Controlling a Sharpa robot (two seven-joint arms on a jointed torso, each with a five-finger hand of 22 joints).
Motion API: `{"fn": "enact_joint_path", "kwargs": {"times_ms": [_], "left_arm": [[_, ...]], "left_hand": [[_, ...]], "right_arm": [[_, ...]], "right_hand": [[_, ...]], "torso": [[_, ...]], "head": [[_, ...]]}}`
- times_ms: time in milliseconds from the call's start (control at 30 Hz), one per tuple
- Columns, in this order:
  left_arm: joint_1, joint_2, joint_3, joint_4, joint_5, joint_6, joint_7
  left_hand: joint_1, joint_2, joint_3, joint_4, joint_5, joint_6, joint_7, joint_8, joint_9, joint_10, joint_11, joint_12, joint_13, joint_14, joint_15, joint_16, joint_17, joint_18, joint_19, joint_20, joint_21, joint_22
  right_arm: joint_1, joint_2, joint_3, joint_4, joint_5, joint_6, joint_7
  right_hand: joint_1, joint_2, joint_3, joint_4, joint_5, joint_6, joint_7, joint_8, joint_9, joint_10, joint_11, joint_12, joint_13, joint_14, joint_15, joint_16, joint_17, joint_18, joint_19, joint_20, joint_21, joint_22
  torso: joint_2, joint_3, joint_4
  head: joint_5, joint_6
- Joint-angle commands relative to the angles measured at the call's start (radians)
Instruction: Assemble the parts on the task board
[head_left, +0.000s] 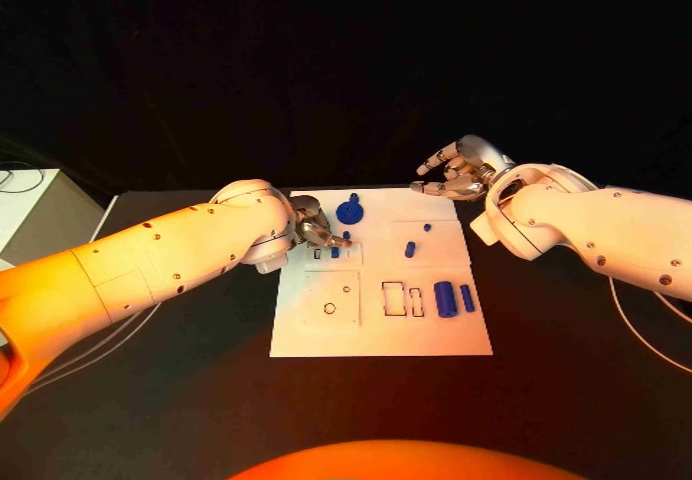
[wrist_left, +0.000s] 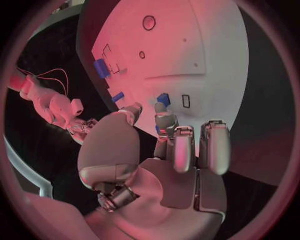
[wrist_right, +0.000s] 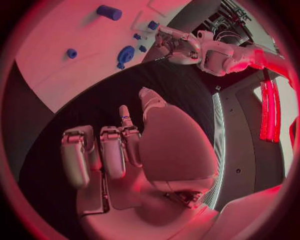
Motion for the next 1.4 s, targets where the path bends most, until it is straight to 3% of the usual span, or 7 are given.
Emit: {"fn": "enact_joint_path", "kwargs": {"times_ms": [33, 433, 567, 833, 1200, 1367, 1400], "left_arm": [[0.0, -0.005, 0.017, 0.016, -0.011, 0.019, 0.001], [0.002, -0.041, 0.101, 0.039, 0.015, 0.031, 0.002], [0.003, -0.047, 0.113, 0.014, 0.032, 0.012, 0.008], [0.011, -0.026, 0.14, -0.107, 0.071, -0.013, 0.028], [0.05, 0.05, 0.15, -0.289, 0.087, -0.01, 0.057], [0.062, 0.081, 0.137, -0.34, 0.076, 0.009, 0.065], [0.065, 0.088, 0.127, -0.353, 0.073, 0.015, 0.067]], "left_hand": [[0.0, 0.009, -0.006, -0.001, -0.004, 0.006, 0.004, 0.0, 0.001, -0.003, 0.004, 0.006, -0.001, 0.105, -0.004, 0.002, 0.26, -0.008, 0.006, 0.0, -0.002, 0.072], [0.05, 0.039, -0.021, -0.005, -0.002, -0.023, 0.016, -0.018, -0.001, -0.054, 0.015, -0.047, -0.08, 0.094, 0.004, -0.019, 0.225, 0.007, -0.04, 0.005, -0.035, 0.007], [0.088, 0.064, -0.035, -0.003, -0.001, -0.081, 0.05, -0.087, -0.044, -0.147, 0.044, -0.15, -0.22, 0.08, 0.029, -0.042, 0.188, 0.013, -0.061, 0.022, -0.054, -0.021], [0.131, 0.076, -0.049, -0.005, 0.0, -0.097, 0.071, -0.152, -0.107, -0.148, 0.062, -0.149, -0.223, 0.082, 0.045, -0.039, 0.192, 0.012, -0.057, 0.039, -0.054, -0.017], [0.113, 0.072, -0.048, 0.0, -0.001, -0.114, 0.093, -0.211, -0.18, -0.179, 0.083, -0.169, -0.253, 0.079, 0.063, -0.043, 0.185, 0.013, -0.059, 0.054, -0.056, -0.018], [0.114, 0.066, -0.052, -0.002, 0.0, -0.114, 0.094, -0.215, -0.188, -0.182, 0.084, -0.169, -0.253, 0.079, 0.064, -0.043, 0.185, 0.013, -0.058, 0.056, -0.055, -0.017], [0.118, 0.065, -0.052, -0.003, 0.0, -0.115, 0.095, -0.217, -0.191, -0.184, 0.084, -0.17, -0.253, 0.079, 0.065, -0.043, 0.185, 0.013, -0.059, 0.057, -0.056, -0.017]], "right_arm": [[-0.001, -0.001, 0.0, -0.001, -0.003, -0.001, 0.013], [-0.002, -0.005, 0.0, -0.002, -0.001, -0.006, 0.014], [-0.002, -0.007, 0.0, -0.001, 0.001, -0.011, 0.017], [-0.001, -0.016, 0.0, 0.002, 0.004, -0.025, 0.025], [-0.001, -0.018, 0.001, 0.0, 0.061, -0.085, 0.066], [0.0, -0.018, 0.001, -0.002, 0.096, -0.109, 0.091], [0.001, -0.018, 0.001, -0.002, 0.106, -0.115, 0.098]], "right_hand": [[-0.009, -0.004, 0.003, 0.001, 0.002, -0.008, -0.001, 0.007, 0.001, 0.026, -0.002, -0.004, 0.19, 0.079, -0.002, -0.004, 0.161, -0.014, 0.106, -0.001, 0.005, 0.263], [-0.009, -0.004, 0.003, 0.001, 0.002, -0.008, -0.001, 0.007, 0.001, 0.026, -0.002, -0.004, 0.19, 0.079, -0.002, -0.004, 0.161, -0.014, 0.106, -0.001, 0.005, 0.263], [-0.012, -0.003, 0.003, 0.002, 0.002, -0.009, -0.001, 0.007, 0.002, 0.024, -0.002, -0.006, 0.188, 0.078, -0.002, -0.006, 0.156, -0.014, 0.106, -0.001, 0.005, 0.263], [-0.013, -0.003, 0.004, 0.001, 0.003, -0.009, -0.001, 0.008, 0.002, 0.015, -0.003, -0.017, 0.179, 0.074, -0.002, -0.012, 0.141, -0.013, 0.104, -0.001, 0.0, 0.26], [-0.025, -0.008, 0.025, 0.0, 0.011, -0.018, -0.007, 0.022, 0.009, -0.09, -0.009, -0.159, 0.066, 0.029, -0.013, -0.103, -0.018, 0.038, 0.007, -0.009, -0.217, 0.129], [-0.025, -0.013, 0.039, 0.001, 0.013, -0.031, -0.009, 0.03, 0.013, -0.168, -0.013, -0.276, -0.036, -0.004, -0.016, -0.19, -0.13, 0.071, -0.054, -0.015, -0.392, 0.02], [-0.024, -0.015, 0.047, 0.0, 0.015, -0.039, -0.009, 0.032, 0.015, -0.247, -0.014, -0.401, -0.143, -0.037, -0.018, -0.274, -0.232, 0.099, -0.108, -0.016, -0.552, -0.081]], "torso": [[0.0, 0.0007, 0.0002], [-0.001, 0.0027, 0.0007], [0.002, 0.0023, 0.0001], [0.006, 0.0015, -0.002], [0.019, 0.0044, -0.0091], [0.023, 0.0049, -0.0077], [0.026, 0.0052, -0.0072]], "head": [[0.001, 0.003], [0.004, 0.014], [0.006, 0.023], [0.011, 0.041], [0.015, 0.061], [0.017, 0.063], [0.016, 0.065]]}}
